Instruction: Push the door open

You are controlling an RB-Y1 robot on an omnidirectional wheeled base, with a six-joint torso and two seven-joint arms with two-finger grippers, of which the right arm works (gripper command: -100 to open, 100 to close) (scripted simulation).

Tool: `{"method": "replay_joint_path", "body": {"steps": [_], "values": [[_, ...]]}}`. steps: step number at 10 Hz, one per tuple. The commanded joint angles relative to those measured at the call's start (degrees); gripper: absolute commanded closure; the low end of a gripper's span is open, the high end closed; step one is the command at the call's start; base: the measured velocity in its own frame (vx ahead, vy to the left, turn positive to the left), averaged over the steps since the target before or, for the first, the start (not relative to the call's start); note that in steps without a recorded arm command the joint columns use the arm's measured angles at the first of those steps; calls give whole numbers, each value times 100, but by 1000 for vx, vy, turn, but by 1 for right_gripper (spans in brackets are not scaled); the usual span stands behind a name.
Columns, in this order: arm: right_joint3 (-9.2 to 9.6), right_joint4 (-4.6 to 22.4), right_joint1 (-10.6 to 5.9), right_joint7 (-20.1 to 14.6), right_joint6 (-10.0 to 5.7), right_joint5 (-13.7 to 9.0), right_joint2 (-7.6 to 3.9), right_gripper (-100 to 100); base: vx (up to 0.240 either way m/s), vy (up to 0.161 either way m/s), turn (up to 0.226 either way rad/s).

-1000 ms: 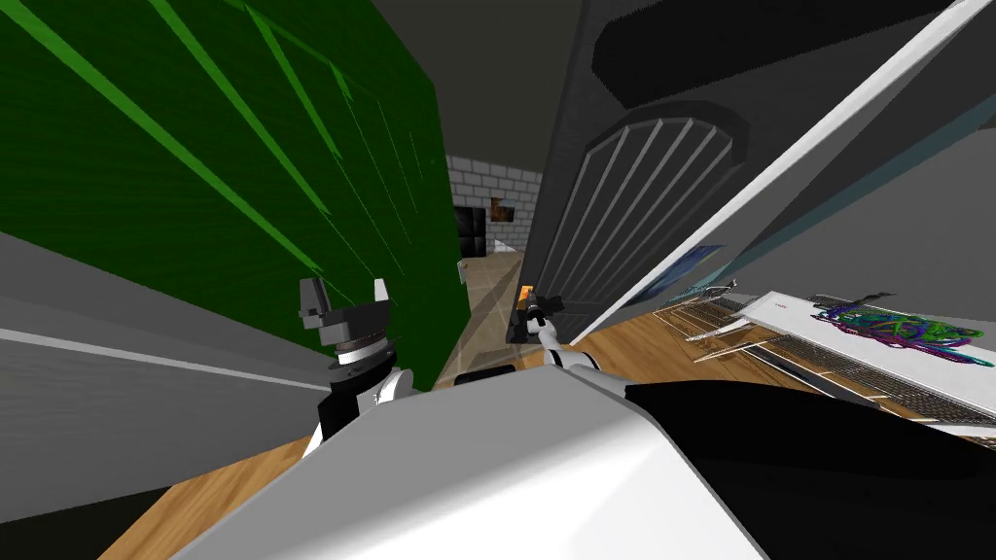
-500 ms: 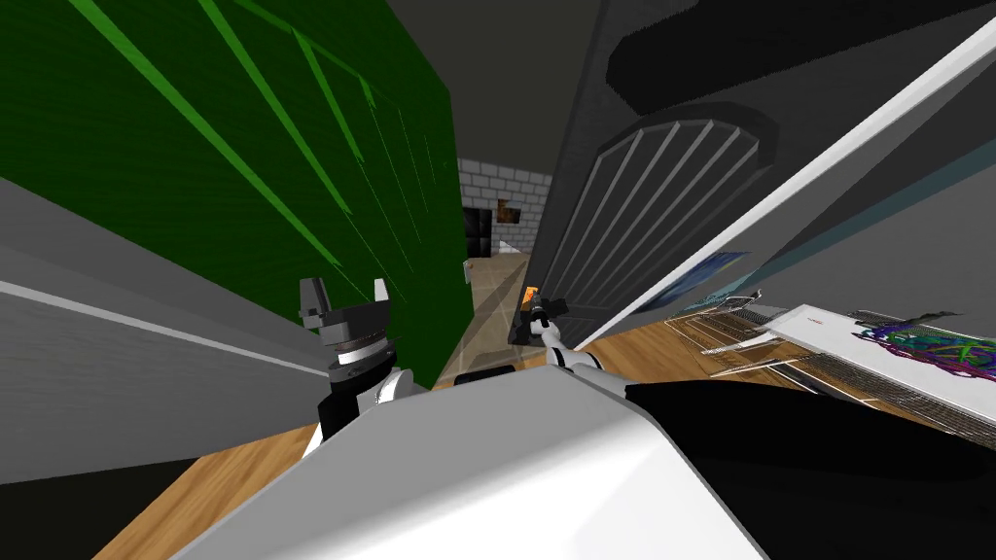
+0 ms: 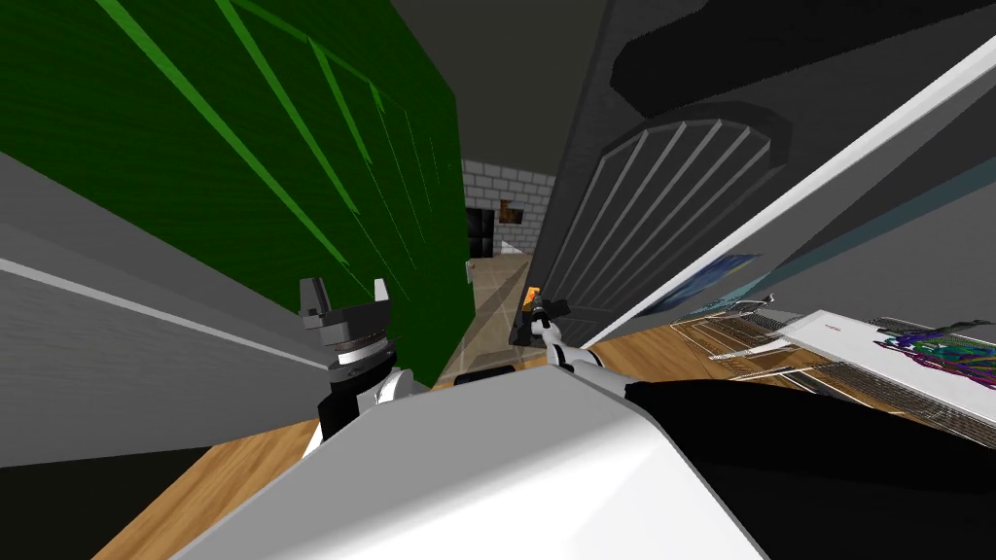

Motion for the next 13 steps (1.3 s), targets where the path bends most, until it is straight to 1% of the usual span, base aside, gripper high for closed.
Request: {"method": "replay_joint_path", "body": {"steps": [1, 2, 3, 4, 5, 6, 8, 9, 10, 11, 12, 13], "values": [[19, -286, 286, -64, 286, 21, 113, 100, 5, -8, -6], [19, -56, 208, -64, 159, 21, 113, 100, 3, -7, -17], [19, -564, 458, -64, 379, 21, 113, 100, 0, 0, 0], [19, -728, 463, -64, 467, 21, 113, 100, 0, 5, 11], [-140, -737, 520, -50, 474, 5, 80, 100, 1, 6, 136], [-140, -737, 520, -50, 474, 5, 80, 100, -1, -1, 86], [-433, -755, 641, -18, 489, -28, 10, 100, 8, 4, 222], [-472, -755, 641, -18, 489, -28, 10, 100, 14, -1, 8], [-640, -765, 702, -2, 496, -45, -26, 100, 23, 2, 117], [-641, -765, 702, -2, 496, -45, -26, 100, 16, -13, 36], [-810, -774, 764, 13, 503, -62, -62, 100, 5, -18, 97], [-810, -821, 764, 13, 503, -62, -62, 100, -8, -24, 36]]}}
